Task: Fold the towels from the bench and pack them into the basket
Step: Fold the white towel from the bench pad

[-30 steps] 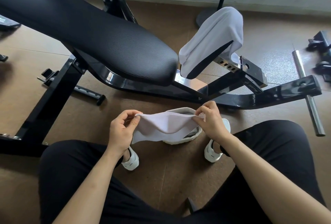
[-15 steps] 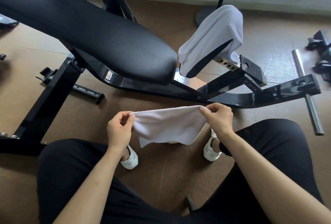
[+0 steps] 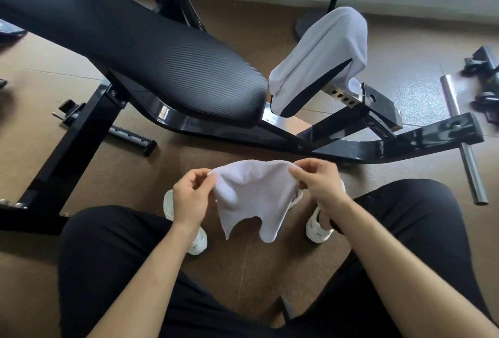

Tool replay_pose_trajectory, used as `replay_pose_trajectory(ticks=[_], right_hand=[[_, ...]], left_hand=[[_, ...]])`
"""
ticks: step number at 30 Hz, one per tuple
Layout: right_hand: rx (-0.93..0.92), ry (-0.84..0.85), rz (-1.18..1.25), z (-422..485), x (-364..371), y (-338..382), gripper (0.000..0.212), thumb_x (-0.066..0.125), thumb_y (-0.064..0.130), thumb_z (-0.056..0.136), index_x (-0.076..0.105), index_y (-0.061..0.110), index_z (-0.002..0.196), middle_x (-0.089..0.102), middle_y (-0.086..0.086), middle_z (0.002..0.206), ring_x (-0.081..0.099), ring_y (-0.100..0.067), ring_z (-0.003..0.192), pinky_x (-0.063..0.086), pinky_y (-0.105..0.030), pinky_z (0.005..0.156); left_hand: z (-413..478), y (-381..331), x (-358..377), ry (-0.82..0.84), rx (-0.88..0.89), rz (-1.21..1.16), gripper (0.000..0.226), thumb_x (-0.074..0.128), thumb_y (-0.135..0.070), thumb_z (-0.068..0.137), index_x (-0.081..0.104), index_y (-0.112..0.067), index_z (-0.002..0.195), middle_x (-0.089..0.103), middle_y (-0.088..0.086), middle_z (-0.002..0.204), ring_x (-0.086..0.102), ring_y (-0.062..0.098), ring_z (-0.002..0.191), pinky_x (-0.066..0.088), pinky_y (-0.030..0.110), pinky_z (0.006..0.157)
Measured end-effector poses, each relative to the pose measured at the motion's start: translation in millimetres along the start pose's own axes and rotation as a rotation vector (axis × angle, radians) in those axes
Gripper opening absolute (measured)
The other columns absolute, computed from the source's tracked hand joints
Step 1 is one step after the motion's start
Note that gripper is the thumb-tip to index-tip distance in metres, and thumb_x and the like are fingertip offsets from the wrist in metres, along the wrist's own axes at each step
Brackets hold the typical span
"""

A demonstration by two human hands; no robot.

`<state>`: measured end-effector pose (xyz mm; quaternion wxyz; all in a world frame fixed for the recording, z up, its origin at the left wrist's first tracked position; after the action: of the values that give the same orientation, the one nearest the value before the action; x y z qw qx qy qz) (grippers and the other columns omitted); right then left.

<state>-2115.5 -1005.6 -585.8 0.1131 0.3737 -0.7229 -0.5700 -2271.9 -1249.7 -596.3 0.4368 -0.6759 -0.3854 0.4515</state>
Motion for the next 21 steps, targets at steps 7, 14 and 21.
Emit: replay_pose_trajectory(ticks=[7,14,21], right_hand=[[0.066,-0.259,-0.125,11,-10,-17,0.003,0.074,0.020,0.088,0.077,0.020,0.087,0.072,0.004,0.082,0.071,-0.015,0.079,0.064,-0.042,0.080],[0.068,-0.309,-0.151,19,-20,-20,0.006,0.076,0.021,0.088,0.074,0.022,0.083,0.071,0.005,0.082,0.070,-0.016,0.082,0.063,-0.043,0.083],[0.179,-0.126,-0.138,9,-6,-22,0.009,0.079,0.017,0.085,0.076,0.012,0.078,0.075,-0.007,0.079,0.073,-0.016,0.063,0.063,-0.028,0.062]], left_hand=[[6,12,-11,-0.142,-0.053,0.114,0.007,0.065,-0.020,0.097,0.068,-0.019,0.102,0.070,0.002,0.097,0.069,0.025,0.094,0.061,0.047,0.085],[5,10,-12,-0.181,-0.041,0.138,0.012,0.062,-0.019,0.099,0.067,-0.016,0.109,0.068,0.001,0.103,0.066,0.020,0.099,0.058,0.036,0.086],[5,16,-7,-0.140,-0.143,0.114,0.004,0.069,-0.020,0.094,0.070,-0.019,0.098,0.071,0.001,0.093,0.070,0.022,0.092,0.063,0.047,0.084]])
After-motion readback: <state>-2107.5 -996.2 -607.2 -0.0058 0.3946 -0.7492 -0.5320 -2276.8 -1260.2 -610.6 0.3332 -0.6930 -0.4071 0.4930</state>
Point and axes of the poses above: each hand's wrist, its own z-axis towards the middle knuckle, its own x-axis out of the palm, y = z × x, the point moved 4 cm from there along z, towards the middle knuckle
